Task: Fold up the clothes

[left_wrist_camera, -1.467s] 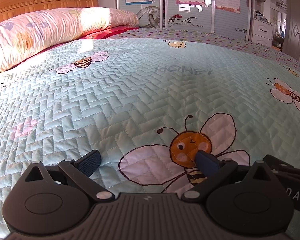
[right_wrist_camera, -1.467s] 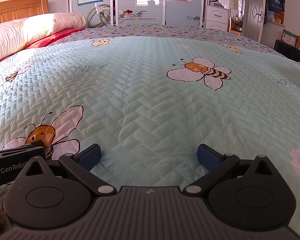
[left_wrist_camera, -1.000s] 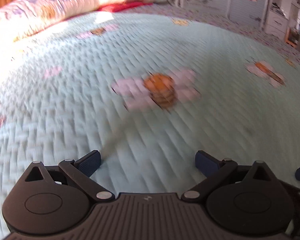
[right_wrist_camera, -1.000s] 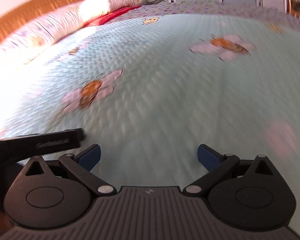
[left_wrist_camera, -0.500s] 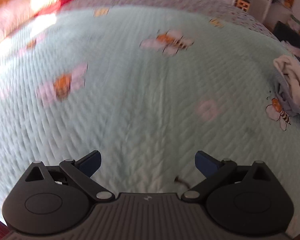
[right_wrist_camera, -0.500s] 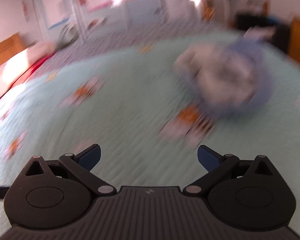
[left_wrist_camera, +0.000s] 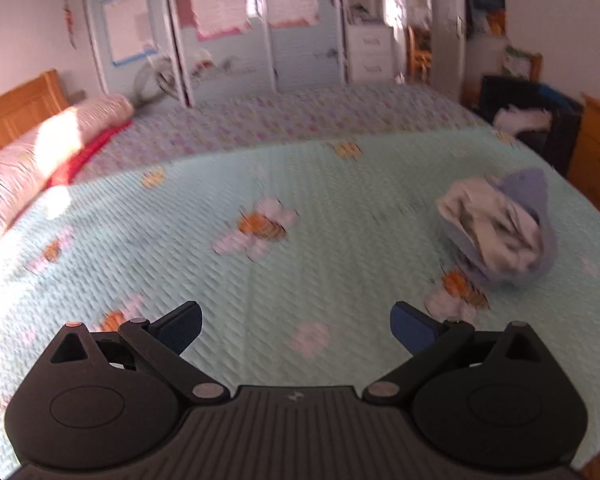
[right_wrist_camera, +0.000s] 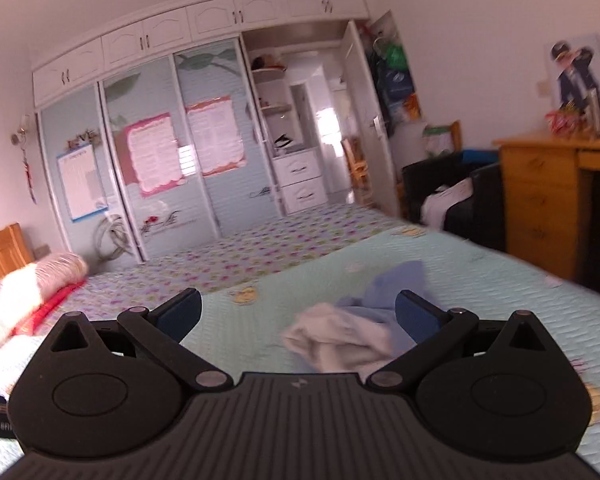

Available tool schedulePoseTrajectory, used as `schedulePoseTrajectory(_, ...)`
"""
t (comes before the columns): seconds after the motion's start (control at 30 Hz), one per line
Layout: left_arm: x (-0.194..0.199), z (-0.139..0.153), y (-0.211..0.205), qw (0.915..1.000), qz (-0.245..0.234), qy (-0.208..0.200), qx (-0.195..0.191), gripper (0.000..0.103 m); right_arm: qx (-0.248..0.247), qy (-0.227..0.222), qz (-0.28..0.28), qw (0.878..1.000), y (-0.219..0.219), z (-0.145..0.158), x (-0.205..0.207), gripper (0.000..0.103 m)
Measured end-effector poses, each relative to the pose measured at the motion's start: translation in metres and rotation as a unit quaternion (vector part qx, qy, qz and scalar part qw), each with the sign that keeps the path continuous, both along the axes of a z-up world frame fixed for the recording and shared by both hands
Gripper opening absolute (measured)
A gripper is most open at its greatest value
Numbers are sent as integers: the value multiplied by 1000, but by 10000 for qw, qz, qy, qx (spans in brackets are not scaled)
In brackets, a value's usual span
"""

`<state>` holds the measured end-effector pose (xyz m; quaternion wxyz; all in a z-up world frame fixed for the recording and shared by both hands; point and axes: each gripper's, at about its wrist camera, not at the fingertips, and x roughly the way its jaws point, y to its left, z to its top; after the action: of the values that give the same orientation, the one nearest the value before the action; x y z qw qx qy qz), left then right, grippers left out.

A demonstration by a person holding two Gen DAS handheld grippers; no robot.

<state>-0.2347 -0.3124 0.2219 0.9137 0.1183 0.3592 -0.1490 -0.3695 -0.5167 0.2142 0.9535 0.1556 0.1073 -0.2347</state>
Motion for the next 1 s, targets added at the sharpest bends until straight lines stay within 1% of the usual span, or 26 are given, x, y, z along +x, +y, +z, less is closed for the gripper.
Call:
schedulePoseTrajectory(0.07, -1, -16, -15, 9995, -70, 306, 76, 103, 15, 391, -26, 9992, -11, -15, -6, 102)
schedulePoseTrajectory(0.1, -1, -22, -24, 9991, -91, 379, 150, 103, 54, 590, -31, 9982, -17, -22, -9, 102)
schedulePoseTrajectory(0.17, -3, -31, -44, 9985, -126, 399, 357, 103, 381, 1011, 4, 9941, -34, -39, -3, 102)
schedulePoseTrajectory(0.23, -4, -40, -64, 9974, -161, 420, 563, 103, 663, 1341, -32, 9887, -49, -49, 2, 102)
schedulePoseTrajectory(0.27, -5, -40, -74, 9969, -202, 405, 645, 103, 679, 1440, -59, 9872, -46, -51, 5, 102)
schedulePoseTrajectory(0.37, -4, -35, -107, 9962, -280, 249, 792, 103, 487, 1696, -161, 9842, -49, -52, 11, 102)
schedulePoseTrajectory(0.47, 1, -32, -138, 9957, -364, 176, 829, 103, 475, 1864, -130, 9812, -62, -53, 22, 102)
schedulePoseTrajectory(0.6, 15, -34, -172, 9946, -473, 238, 895, 103, 485, 2045, -44, 9777, -79, -53, 40, 102)
schedulePoseTrajectory(0.8, 36, -40, -198, 9938, -449, 394, 940, 102, 539, 2151, 138, 9750, -96, -57, 61, 102)
schedulePoseTrajectory(1.0, 53, -46, -220, 9931, -413, 518, 963, 102, 448, 2320, 135, 9716, -113, -61, 79, 102)
